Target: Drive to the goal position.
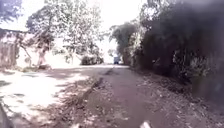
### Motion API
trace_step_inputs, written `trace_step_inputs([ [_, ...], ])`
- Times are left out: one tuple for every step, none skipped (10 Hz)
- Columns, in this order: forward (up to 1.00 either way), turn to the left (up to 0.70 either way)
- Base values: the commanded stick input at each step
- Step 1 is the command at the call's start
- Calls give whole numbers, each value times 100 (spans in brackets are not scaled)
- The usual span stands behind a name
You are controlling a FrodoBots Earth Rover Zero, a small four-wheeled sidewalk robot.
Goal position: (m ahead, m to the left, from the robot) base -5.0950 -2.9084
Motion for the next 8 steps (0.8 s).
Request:
trace_step_inputs([
  [68, -33],
  [68, -33],
  [68, -33],
  [68, -27],
  [68, -17],
  [68, -7],
  [68, 0],
  [68, 0],
])
